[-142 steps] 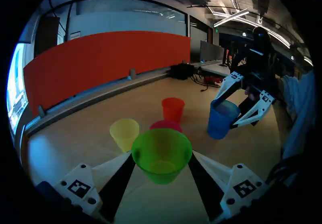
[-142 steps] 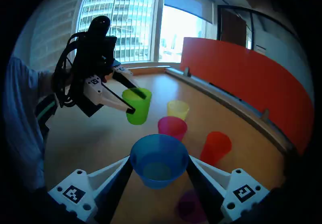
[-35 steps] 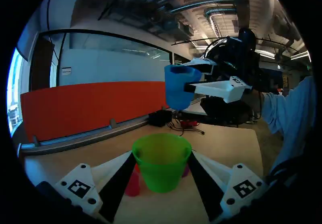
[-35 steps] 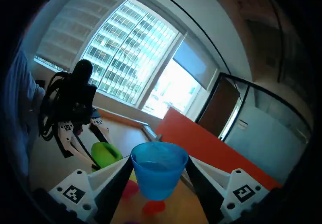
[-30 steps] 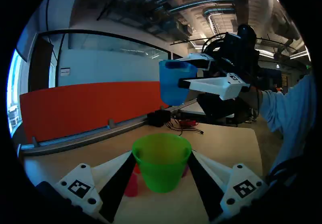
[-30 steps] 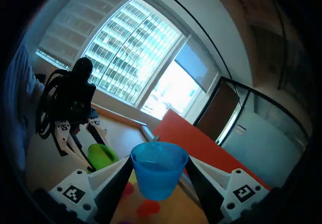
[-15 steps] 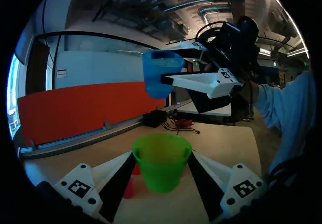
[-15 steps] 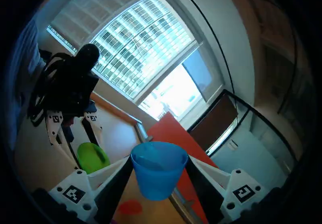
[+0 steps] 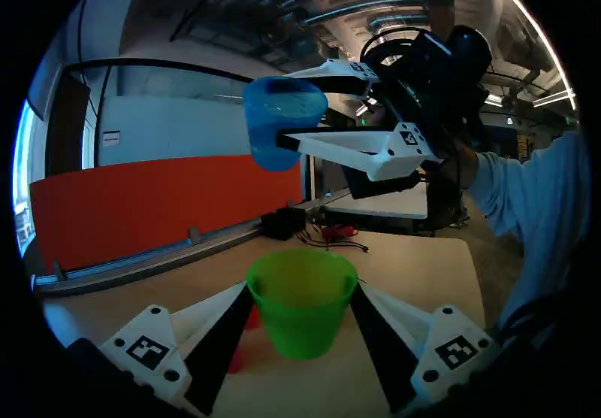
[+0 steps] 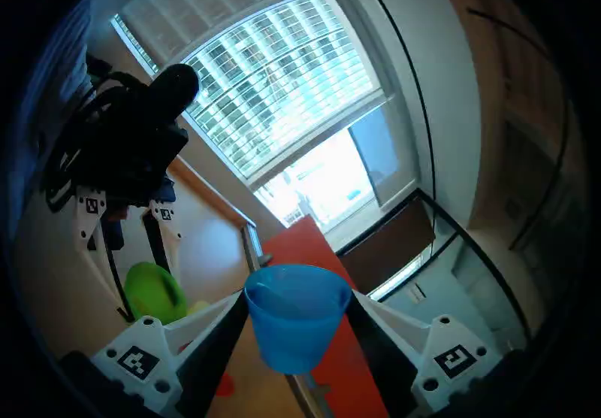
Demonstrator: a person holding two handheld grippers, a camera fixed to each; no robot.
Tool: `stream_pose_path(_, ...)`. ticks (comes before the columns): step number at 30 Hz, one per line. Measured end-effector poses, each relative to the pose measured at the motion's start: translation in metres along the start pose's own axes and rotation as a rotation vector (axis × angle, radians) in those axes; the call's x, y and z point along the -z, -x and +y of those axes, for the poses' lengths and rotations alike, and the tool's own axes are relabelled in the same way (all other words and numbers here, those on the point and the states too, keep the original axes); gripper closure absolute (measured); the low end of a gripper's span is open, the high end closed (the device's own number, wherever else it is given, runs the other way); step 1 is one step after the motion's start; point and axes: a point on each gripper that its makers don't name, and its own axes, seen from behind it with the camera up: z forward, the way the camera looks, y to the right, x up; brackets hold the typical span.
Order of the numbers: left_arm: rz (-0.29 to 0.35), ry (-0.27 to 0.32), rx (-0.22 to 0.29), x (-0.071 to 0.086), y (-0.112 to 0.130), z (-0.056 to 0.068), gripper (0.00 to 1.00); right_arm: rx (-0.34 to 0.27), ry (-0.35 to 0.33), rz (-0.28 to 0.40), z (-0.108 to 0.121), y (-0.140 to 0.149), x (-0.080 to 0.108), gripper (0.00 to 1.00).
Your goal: Pour water
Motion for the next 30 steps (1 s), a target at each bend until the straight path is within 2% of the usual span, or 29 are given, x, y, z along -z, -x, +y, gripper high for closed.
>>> stream_pose_path(14, 0.003, 0.004, 0.002, -0.002, -0.001, 0.0, 0.13, 0.149, 0.019, -0.011, 0.013, 0.0, -0.012, 0.08)
stream_pose_path(30, 0.001, 0.005, 0.004, -0.004, 0.001, -0.003, 0.13, 0.25, 0.042, -0.023, 0.025, 0.003, -0.018, 0.09)
